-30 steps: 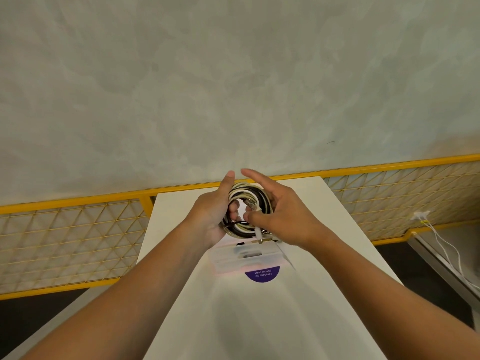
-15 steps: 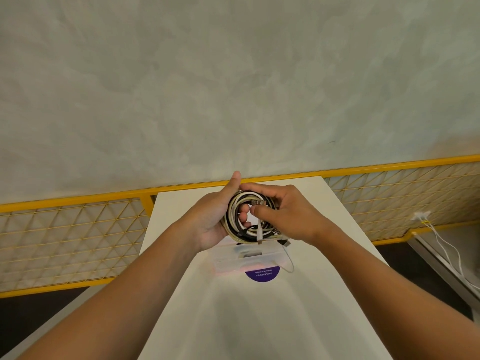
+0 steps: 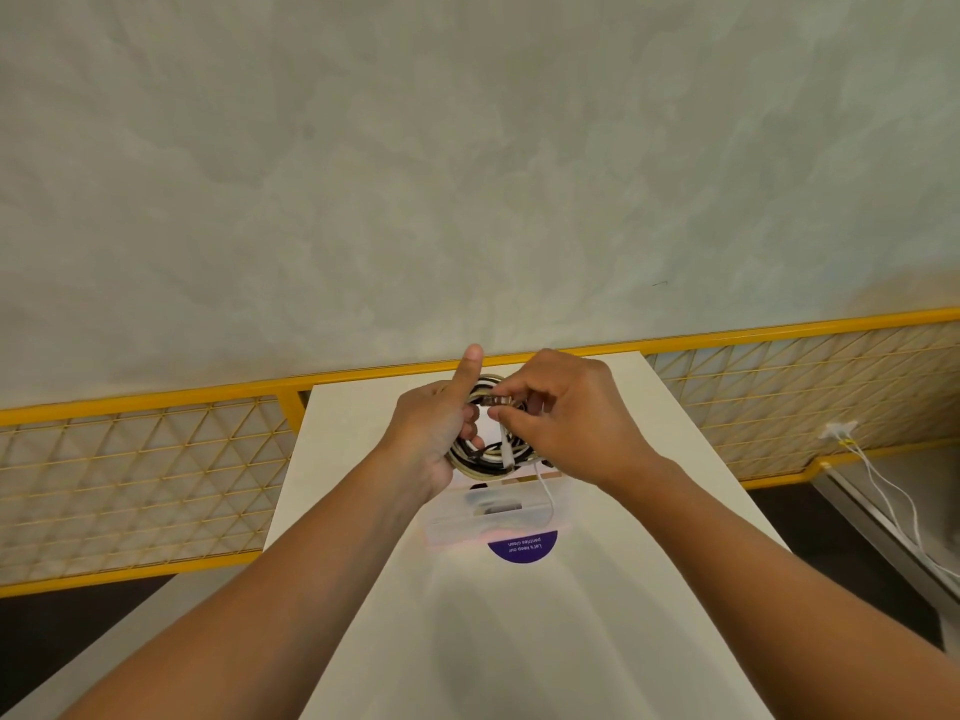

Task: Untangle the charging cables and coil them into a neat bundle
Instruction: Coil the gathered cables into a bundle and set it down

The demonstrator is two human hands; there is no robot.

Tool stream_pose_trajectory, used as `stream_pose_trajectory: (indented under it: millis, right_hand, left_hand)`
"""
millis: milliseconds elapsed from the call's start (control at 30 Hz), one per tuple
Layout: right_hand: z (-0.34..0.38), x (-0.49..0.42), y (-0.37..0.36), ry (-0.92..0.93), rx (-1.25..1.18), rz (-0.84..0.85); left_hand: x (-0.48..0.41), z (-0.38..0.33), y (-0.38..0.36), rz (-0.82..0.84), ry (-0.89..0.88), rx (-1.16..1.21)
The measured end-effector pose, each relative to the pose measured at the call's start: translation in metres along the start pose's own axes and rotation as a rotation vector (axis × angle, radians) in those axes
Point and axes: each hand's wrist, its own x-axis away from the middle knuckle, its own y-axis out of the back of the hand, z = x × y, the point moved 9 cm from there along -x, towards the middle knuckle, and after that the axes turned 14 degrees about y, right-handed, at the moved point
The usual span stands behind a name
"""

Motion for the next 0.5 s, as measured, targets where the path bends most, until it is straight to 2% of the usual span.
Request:
stream_pose_trajectory:
  millis: [300, 500]
  right_hand:
    - [-0.0014, -0.0021, 0.0039, -0.033, -0.107, -0.007]
    - [-0.0062, -0.0022, -0.0014, -0.104, -0.053, 0.089]
  left_hand:
    - [0.0009, -0.0066, 0.0064, -0.058, -0.055, 0.037]
    - [-0.0047, -0.0046, 0.0101, -0.052, -0.052, 0.047]
